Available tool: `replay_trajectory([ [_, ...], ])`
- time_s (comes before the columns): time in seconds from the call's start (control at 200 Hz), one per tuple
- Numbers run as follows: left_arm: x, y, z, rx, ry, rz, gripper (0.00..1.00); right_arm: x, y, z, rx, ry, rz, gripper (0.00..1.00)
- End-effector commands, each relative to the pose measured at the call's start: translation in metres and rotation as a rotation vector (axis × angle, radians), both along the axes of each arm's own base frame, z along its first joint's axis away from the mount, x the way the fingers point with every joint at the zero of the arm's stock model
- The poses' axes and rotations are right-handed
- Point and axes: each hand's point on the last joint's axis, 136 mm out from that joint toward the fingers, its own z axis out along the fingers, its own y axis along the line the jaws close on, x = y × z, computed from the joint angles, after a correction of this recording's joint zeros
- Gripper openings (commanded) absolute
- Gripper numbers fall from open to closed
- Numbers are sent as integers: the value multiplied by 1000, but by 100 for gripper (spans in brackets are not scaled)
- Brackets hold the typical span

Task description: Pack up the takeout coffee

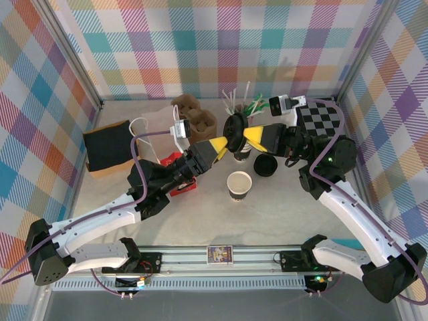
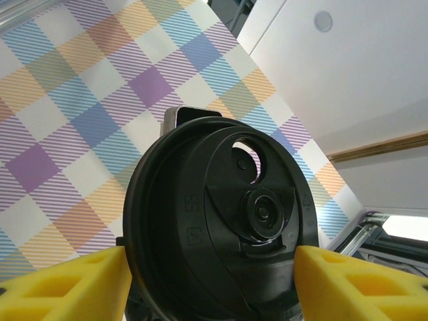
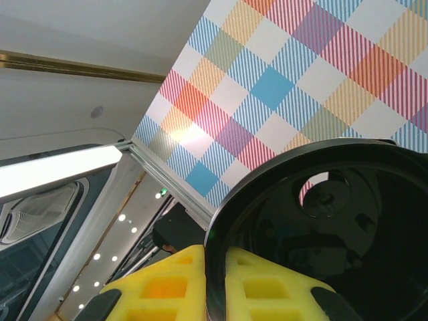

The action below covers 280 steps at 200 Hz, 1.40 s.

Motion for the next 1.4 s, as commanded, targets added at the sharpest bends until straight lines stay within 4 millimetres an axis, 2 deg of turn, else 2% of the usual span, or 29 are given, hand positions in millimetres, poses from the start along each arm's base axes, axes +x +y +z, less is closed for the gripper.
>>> replay_trajectory([
  [0.0, -13, 8, 21, -65, -54, -27, 60, -8, -6, 4, 33, -40, -9, 13],
  [0.175, -13, 10, 21, -70, -51, -19, 50, -9, -7, -1, 22, -41, -26, 14],
  [0.55, -13, 12, 19, -67, -47, -14, 38, -7, -8, -23, -84, -16, -121, 16],
  [0.795, -9, 9, 14, -57, -36, -11, 36, 3, -11, -40, -155, 33, -208, 23],
  [1.32, 1, 5, -4, -23, 19, 16, 27, 12, -14, -61, -238, 61, -290, 25],
  [1.395, 2, 4, -7, -14, 25, 22, 27, 13, -15, -65, -260, 66, -311, 29],
])
